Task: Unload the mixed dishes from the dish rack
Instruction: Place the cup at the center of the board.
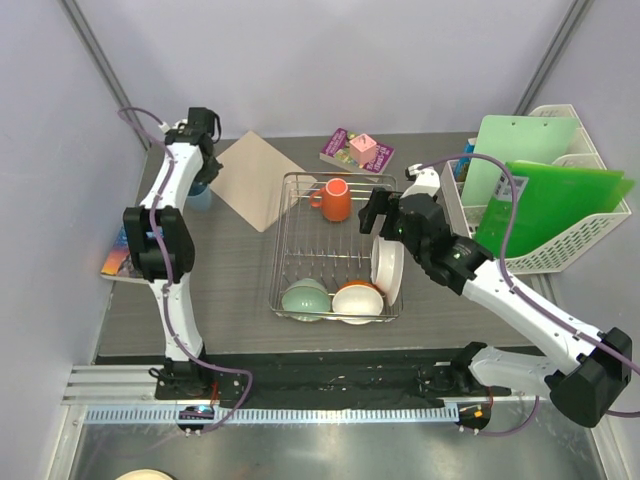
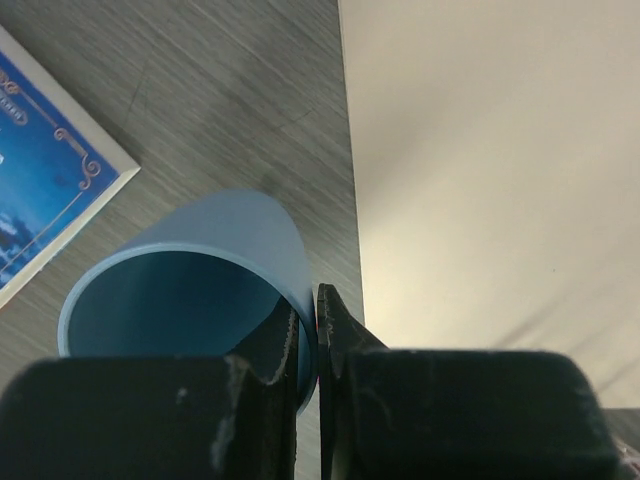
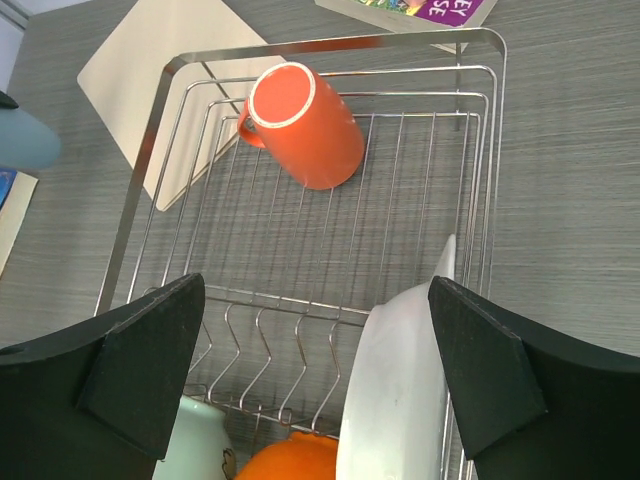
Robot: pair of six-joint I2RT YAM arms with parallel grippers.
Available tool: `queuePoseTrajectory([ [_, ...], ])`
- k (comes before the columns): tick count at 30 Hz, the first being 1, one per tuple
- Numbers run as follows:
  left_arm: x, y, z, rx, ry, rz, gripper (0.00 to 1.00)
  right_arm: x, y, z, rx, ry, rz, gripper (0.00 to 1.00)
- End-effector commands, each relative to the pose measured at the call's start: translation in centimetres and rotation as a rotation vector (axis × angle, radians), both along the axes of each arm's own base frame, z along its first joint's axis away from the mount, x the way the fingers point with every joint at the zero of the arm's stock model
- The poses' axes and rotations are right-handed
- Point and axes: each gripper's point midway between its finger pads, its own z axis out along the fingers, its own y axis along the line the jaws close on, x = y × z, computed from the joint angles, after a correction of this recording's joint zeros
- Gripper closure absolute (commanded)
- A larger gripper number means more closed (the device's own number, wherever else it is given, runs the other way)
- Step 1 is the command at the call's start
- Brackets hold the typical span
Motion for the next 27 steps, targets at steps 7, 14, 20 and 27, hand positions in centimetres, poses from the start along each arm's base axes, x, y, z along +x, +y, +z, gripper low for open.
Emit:
queuePoseTrajectory([
  [7, 1.5, -0.3, -1.6, -0.013, 0.013, -0.009, 1.00, 0.4, 0.5, -0.4, -0.021, -0.004, 0.017, 0.00],
  [14, 1.1, -0.3, -4.4, -0.012, 0.068, -0.013, 1.00, 0.6, 0.8, -1.5, -0.039, 0.018, 0.022, 0.00],
  [20, 0.5, -0.9, -6.0, -0.042, 0.100, -0.026, 0.99, 0.8, 0.9, -2.0, -0.055, 0.025, 0.021, 0.00],
  [27, 1.1, -1.0, -2.3, -0.049, 0.012, -0.041, 0.55, 0.9, 0.7, -1.6, -0.057, 0.014, 0.016, 0.00],
])
